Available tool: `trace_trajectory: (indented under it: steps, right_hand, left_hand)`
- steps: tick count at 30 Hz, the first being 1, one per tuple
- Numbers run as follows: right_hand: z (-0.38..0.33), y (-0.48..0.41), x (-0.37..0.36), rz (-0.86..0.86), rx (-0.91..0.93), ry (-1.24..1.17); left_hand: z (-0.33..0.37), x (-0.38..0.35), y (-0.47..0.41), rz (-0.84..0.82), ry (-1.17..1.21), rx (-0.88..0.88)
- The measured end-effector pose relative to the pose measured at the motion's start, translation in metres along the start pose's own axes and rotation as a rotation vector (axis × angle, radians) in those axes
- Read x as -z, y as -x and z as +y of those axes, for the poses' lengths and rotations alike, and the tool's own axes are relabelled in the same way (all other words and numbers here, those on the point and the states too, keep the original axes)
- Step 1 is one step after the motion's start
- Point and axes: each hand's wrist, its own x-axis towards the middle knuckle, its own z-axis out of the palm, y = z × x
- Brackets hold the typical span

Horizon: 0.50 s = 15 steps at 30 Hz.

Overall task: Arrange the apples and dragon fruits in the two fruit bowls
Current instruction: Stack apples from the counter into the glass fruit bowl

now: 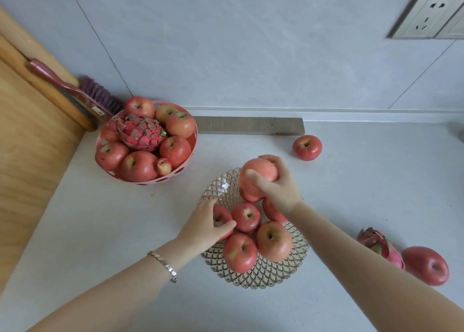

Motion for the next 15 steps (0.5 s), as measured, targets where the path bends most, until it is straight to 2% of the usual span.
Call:
trace_trajectory:
  steps: [5,9,15]
  right_hand:
    - [0.01,-0.017,-0.053,-0.182,-0.004,0.462]
    - [0.015,-0.021,-0.069,-0.293,0.102,0.912]
    - [0.017,-0.021,-0.087,-0.278,0.237,1.311]
  left_hand:
    - [-0.007,-0.003,0.003,0.04,0.097,0.036]
    - [-0.011,-0.005,0.003,0.069,0.145,0.034]
    - [-0.018,-0.007,0.004,0.047,0.196,-0.019]
